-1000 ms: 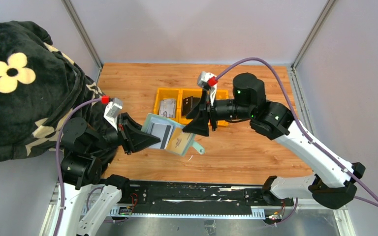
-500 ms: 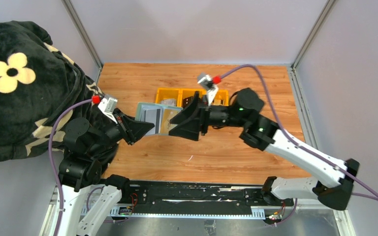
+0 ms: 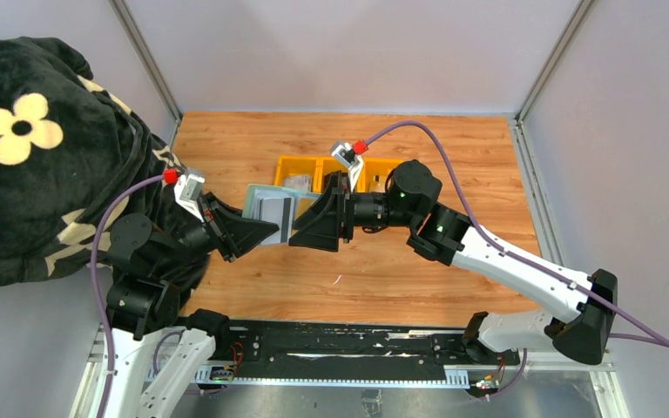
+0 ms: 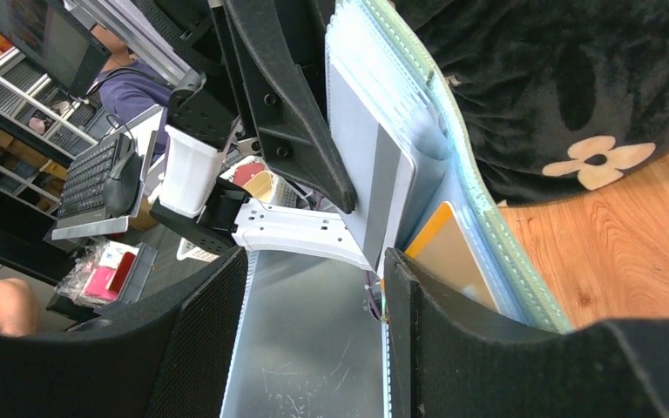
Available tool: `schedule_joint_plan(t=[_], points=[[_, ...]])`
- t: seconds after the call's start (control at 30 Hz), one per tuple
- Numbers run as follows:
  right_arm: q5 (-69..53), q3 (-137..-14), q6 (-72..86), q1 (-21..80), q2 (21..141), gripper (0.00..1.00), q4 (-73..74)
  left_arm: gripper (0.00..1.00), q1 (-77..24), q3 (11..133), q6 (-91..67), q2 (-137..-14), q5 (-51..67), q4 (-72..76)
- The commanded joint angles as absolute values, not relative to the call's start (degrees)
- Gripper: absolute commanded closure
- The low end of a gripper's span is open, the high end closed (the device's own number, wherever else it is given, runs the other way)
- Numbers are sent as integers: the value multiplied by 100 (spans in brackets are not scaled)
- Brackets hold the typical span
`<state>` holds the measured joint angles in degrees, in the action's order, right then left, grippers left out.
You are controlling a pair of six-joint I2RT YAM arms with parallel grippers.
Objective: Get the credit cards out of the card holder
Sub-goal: Remove the credit card from the card holder.
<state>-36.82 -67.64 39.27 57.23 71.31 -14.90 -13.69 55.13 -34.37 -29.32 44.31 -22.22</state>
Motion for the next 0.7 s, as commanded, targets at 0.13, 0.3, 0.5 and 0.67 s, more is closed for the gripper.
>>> schedule_joint_plan(t=[0.13, 0.3, 0.5, 0.67], points=[[-3493, -6663, 3661, 5709, 6916, 37, -1354, 100, -1397, 5358, -4506, -2883, 5611, -955], [-3493, -6696, 3671, 5695, 6958, 40, -1353, 100, -1397, 5325, -4675, -2887, 5723, -782], [-3391, -6781, 3936, 5695, 7164, 61, -1632, 99, -1397, 5317, -4656, -2866, 5699, -827], [-3474, -6634, 4470, 5695, 7292, 93, -2270, 84, -1397, 5238, -4612, -2822, 5657, -886]])
